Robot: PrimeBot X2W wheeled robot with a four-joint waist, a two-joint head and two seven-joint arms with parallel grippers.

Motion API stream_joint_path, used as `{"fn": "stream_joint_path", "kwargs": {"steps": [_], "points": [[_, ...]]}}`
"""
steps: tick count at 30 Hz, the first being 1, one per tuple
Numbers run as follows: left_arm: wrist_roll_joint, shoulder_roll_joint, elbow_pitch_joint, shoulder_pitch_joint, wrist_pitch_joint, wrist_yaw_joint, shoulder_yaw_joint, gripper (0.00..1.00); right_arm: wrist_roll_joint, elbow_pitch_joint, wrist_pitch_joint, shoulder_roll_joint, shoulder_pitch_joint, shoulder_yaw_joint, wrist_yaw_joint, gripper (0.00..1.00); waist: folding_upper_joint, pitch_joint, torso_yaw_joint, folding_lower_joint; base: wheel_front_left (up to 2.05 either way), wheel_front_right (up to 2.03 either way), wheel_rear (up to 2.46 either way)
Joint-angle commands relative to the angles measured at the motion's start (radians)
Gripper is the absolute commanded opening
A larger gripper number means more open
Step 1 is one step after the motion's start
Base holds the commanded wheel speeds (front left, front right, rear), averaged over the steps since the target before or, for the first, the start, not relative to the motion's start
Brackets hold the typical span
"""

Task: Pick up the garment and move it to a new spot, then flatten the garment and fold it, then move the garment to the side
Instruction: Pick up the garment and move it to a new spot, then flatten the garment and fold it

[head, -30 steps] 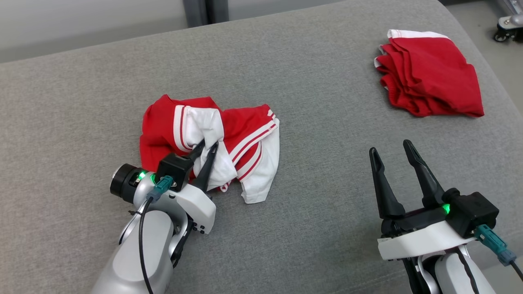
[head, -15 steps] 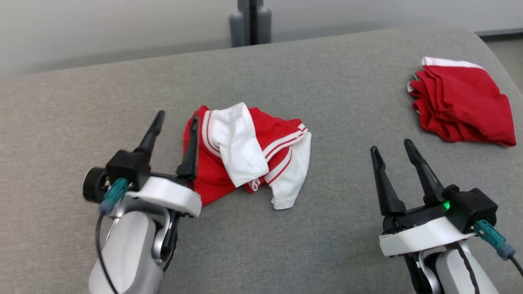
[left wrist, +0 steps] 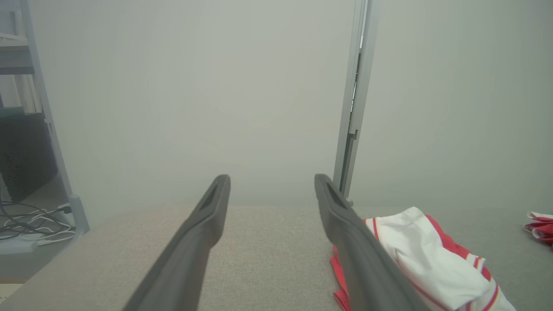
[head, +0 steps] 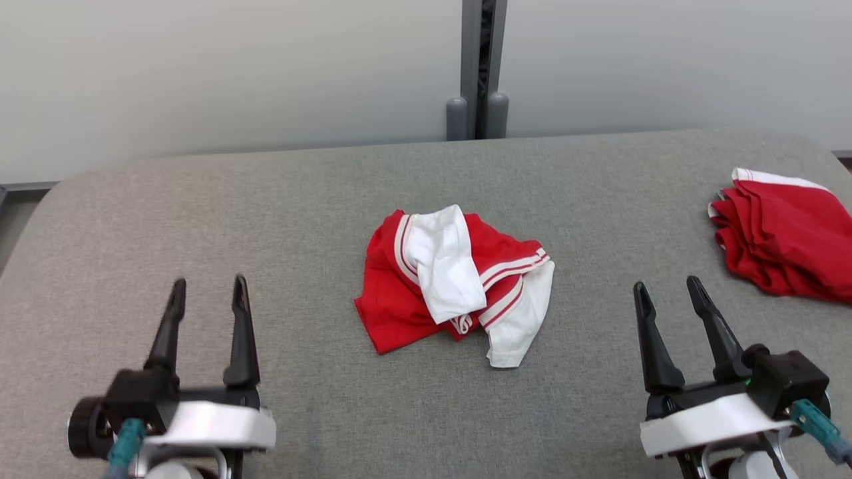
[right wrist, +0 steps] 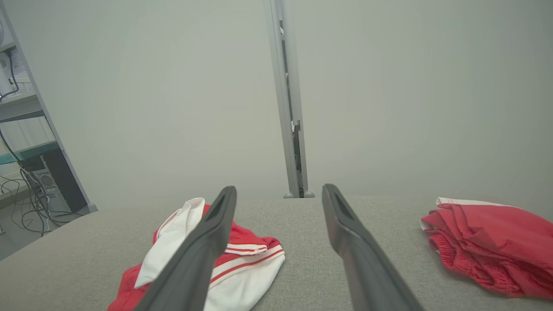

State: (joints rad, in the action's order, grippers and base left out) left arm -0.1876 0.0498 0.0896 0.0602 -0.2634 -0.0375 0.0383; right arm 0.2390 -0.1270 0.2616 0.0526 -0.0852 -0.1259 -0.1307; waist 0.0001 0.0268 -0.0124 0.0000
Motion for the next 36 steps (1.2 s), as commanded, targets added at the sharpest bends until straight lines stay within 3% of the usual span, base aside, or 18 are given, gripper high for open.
{"fn": "stream_joint_path", "kwargs": {"steps": [1,11,36], "points": [[0.015,0.003,-0.003,-0.017,-0.001,-0.004,-0.001,1.0,0.002,0.006,0.005,0.003,0.014,0.006,0.0,1.0,-0.0001,-0.019,0.015,0.0,0.0,0.0,0.0],[0.075,0.003,0.029,-0.149,-0.001,-0.005,0.038,1.0,0.024,0.004,0.005,0.011,0.13,0.01,0.0,1.0,-0.0001,-0.056,0.022,0.0,0.0,0.0,0.0],[0.083,0.003,0.056,-0.125,-0.001,-0.013,0.064,1.0,0.026,0.01,0.005,0.007,0.114,0.015,0.0,1.0,-0.0001,-0.057,0.014,0.0,0.0,0.0,0.0]]}}
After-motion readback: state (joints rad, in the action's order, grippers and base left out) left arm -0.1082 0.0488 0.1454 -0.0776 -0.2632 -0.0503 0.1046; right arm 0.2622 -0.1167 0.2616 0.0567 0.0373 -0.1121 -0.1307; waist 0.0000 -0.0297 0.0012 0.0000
